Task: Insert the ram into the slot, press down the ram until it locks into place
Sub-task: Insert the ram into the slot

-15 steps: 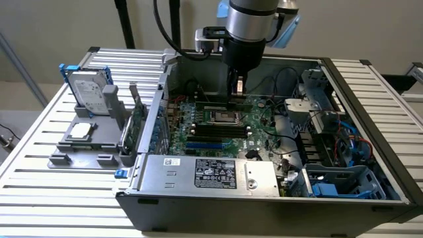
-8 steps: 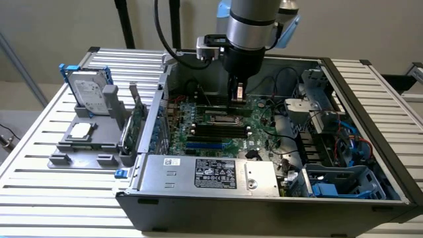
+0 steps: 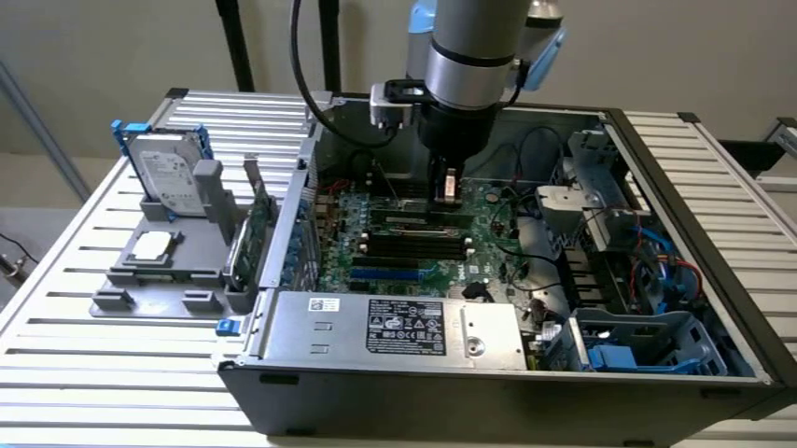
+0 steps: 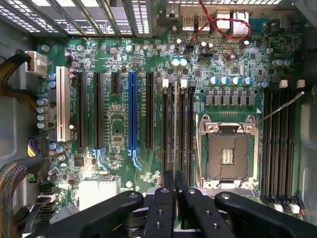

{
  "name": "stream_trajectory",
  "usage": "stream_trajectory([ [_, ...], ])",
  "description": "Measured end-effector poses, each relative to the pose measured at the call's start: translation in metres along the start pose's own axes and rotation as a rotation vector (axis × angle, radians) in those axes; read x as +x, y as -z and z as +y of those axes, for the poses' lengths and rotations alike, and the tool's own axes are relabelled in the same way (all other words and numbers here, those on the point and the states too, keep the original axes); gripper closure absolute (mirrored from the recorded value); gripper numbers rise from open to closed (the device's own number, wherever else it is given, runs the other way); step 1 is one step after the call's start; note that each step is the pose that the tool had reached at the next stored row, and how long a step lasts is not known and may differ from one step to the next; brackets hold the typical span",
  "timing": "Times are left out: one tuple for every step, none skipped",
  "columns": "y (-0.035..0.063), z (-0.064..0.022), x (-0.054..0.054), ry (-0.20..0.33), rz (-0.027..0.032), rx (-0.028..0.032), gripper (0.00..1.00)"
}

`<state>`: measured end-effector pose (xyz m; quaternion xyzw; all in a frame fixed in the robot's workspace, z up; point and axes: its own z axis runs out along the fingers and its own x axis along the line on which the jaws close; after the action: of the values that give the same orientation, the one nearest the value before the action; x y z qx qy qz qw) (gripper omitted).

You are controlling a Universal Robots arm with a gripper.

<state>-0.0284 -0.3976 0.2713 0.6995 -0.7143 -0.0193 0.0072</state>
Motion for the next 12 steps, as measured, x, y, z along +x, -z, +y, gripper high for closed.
stream_trajectory([
  [-0.0019, -0.0001, 0.0, 0.0, -0.0002, 0.0001, 0.87],
  [-0.0036, -0.0002, 0.001, 0.0, -0.0002, 0.0001, 0.87],
  [-0.0054, -0.0003, 0.001, 0.0, -0.0001, 0.0001, 0.87],
  [-0.0072, -0.0003, 0.001, 0.0, 0.0, 0.0, 0.87],
  [-0.0091, -0.0004, 0.002, 0.0, 0.0, 0.0001, 0.87],
  [-0.0108, -0.0005, 0.002, 0.0, 0.0, 0.0001, 0.87],
  [-0.0127, -0.0005, 0.002, 0.0, -0.0001, 0.0002, 0.87],
  [-0.0144, -0.0006, 0.003, 0.0, -0.0002, 0.0003, 0.87],
  [-0.0163, -0.0006, 0.003, 0.0, -0.0001, 0.0006, 0.87],
  [-0.018, -0.0006, 0.003, 0.0, -0.0001, 0.0011, 0.87],
  [-0.0198, -0.0007, 0.003, 0.0, -0.0001, 0.0019, 0.87],
  [-0.0216, -0.0005, 0.004, 0.0, -0.0002, 0.0033, 0.87],
])
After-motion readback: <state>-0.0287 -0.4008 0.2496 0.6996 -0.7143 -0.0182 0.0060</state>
